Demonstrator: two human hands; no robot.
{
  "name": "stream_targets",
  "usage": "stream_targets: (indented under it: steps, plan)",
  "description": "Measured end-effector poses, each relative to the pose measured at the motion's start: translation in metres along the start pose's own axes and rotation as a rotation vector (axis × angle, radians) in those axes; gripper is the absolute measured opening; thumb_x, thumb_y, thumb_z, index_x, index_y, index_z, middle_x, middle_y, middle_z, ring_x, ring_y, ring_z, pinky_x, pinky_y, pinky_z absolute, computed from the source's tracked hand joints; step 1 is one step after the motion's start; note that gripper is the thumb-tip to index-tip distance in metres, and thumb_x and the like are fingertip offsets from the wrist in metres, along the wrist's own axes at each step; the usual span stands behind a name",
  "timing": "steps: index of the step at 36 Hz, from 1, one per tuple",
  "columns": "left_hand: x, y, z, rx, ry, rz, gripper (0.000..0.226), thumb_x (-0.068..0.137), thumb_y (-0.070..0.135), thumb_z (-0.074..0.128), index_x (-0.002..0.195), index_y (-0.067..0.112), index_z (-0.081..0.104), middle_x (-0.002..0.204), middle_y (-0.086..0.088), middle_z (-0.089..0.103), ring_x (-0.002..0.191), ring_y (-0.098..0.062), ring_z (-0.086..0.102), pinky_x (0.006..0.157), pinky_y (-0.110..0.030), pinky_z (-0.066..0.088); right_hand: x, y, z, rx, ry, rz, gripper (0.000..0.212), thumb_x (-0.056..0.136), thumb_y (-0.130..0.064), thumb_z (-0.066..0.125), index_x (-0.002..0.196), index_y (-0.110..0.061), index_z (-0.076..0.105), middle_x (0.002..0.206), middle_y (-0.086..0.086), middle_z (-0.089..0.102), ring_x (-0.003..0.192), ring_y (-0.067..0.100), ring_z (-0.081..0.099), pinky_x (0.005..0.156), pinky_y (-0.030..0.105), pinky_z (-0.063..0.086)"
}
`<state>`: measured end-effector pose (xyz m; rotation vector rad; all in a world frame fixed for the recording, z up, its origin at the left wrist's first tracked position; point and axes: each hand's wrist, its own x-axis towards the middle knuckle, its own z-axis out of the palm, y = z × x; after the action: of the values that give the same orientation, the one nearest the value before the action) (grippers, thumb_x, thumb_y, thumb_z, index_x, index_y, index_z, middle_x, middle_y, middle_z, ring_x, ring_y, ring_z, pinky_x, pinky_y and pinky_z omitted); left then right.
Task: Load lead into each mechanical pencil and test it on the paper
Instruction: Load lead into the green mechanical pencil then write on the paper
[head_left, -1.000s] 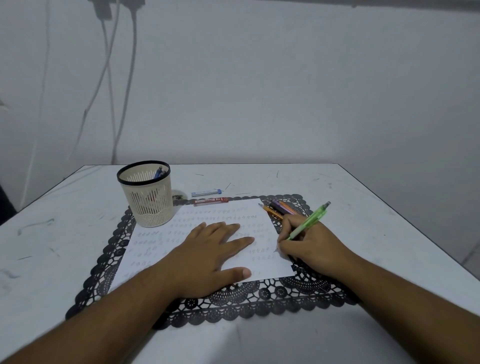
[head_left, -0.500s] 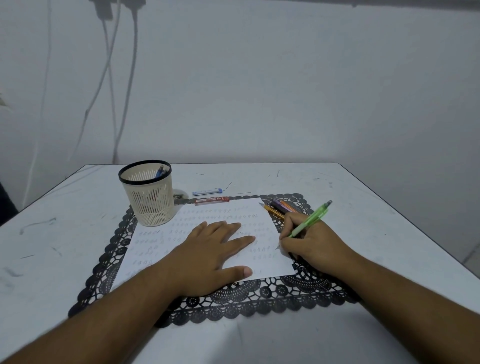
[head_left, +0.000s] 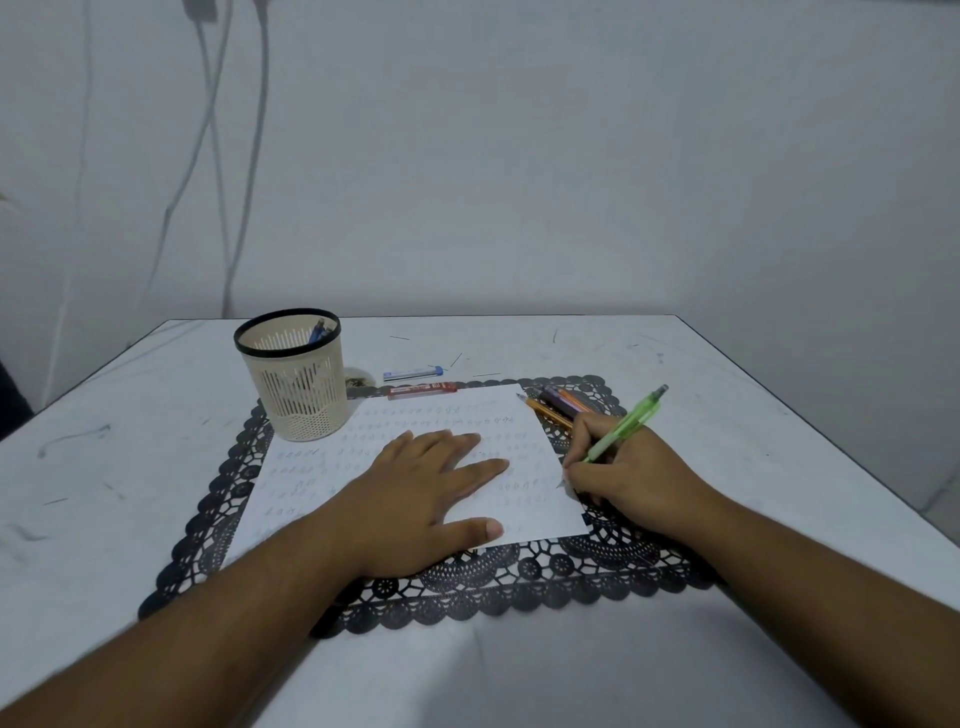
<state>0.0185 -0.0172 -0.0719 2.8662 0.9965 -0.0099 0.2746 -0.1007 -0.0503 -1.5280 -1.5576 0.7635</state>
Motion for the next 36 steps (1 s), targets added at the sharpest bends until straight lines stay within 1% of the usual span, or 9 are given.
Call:
stream_targets:
  steps: [4,13,17,21,25,28,30,32,36]
  plan:
    - [0.0004,-0.0004,0.0007,0.004,-0.004,-0.002,0.07,0.096,0.079,0.021,0.159,0.056,0.001,0.172,0.014,-0.006,0.157,-0.01,-0.01,0.126,-0.041,-0.008,-0.0005,-0.001,-0.0004,0.012,0.012,0.011,0.019,0.085,0.007,0.069,0.076,-0.005,0.059,0.075,0.018,0.07,0.06,0.017,0.062,0.061,0.03,0.053]
    - [0.0003,-0.0012,0.001,0.004,-0.006,-0.002,0.07,0.096,0.08,0.021,0.158,0.057,0.0,0.172,0.014,-0.007,0.156,-0.009,-0.011,0.128,-0.043,-0.006,-0.0018,-0.0002,0.0029,0.023,0.0,-0.008,0.022,0.085,0.006,0.071,0.074,-0.01,0.06,0.069,0.008,0.068,0.062,0.014,0.065,0.064,0.029,0.052]
    - [0.0003,-0.0005,0.0009,-0.004,-0.004,0.0,0.069,0.096,0.079,0.022,0.158,0.057,0.001,0.172,0.014,-0.007,0.157,-0.009,-0.011,0.128,-0.042,-0.007,-0.0017,-0.0002,0.0009,0.018,0.031,-0.007,0.023,0.084,0.007,0.07,0.073,-0.009,0.059,0.072,0.014,0.07,0.061,0.016,0.063,0.062,0.031,0.052]
    - [0.0001,-0.0006,0.0015,-0.006,-0.002,-0.001,0.069,0.096,0.079,0.022,0.158,0.057,0.001,0.172,0.014,-0.007,0.157,-0.008,-0.011,0.127,-0.042,-0.008,-0.0034,-0.0018,0.0007,0.011,-0.009,-0.018,0.023,0.083,0.008,0.071,0.072,-0.01,0.06,0.071,0.01,0.068,0.063,0.016,0.063,0.064,0.03,0.052]
    - [0.0009,-0.0007,0.0014,-0.01,0.0,0.001,0.069,0.097,0.079,0.024,0.158,0.057,0.002,0.172,0.015,-0.007,0.157,-0.008,-0.011,0.126,-0.041,-0.01,-0.0055,-0.0023,-0.0024,0.056,0.024,-0.046,0.02,0.084,0.009,0.07,0.075,-0.005,0.059,0.074,0.018,0.069,0.062,0.016,0.06,0.062,0.031,0.05]
    - [0.0011,-0.0007,0.0018,-0.006,0.002,0.003,0.069,0.097,0.079,0.023,0.158,0.057,0.002,0.172,0.014,-0.007,0.157,-0.01,-0.011,0.127,-0.042,-0.008,-0.0066,-0.0015,0.0006,0.032,-0.03,-0.043,0.019,0.083,0.008,0.071,0.076,-0.006,0.061,0.072,0.011,0.069,0.067,0.016,0.064,0.066,0.03,0.052]
    - [0.0005,-0.0006,0.0016,-0.005,0.001,0.0,0.069,0.097,0.079,0.024,0.159,0.056,0.002,0.172,0.013,-0.006,0.157,-0.011,-0.01,0.127,-0.042,-0.008,-0.0068,-0.0006,0.0039,0.007,-0.063,-0.035,0.021,0.082,0.006,0.072,0.074,-0.011,0.063,0.072,0.01,0.069,0.069,0.018,0.066,0.068,0.033,0.053]
    - [0.0004,-0.0006,0.0014,-0.004,0.001,-0.002,0.069,0.097,0.079,0.024,0.159,0.056,0.002,0.172,0.013,-0.006,0.157,-0.011,-0.01,0.127,-0.042,-0.008,-0.0059,0.0,0.0048,-0.002,-0.061,-0.033,0.022,0.081,0.005,0.072,0.072,-0.012,0.062,0.072,0.01,0.07,0.069,0.018,0.066,0.069,0.035,0.053]
    - [0.0004,-0.001,0.0018,-0.009,0.004,0.001,0.07,0.096,0.079,0.023,0.159,0.056,0.003,0.172,0.013,-0.006,0.157,-0.011,-0.01,0.127,-0.043,-0.007,-0.0052,-0.0008,0.0027,-0.007,-0.02,-0.021,0.02,0.083,0.006,0.072,0.074,-0.008,0.061,0.07,0.005,0.067,0.066,0.012,0.064,0.067,0.03,0.051]
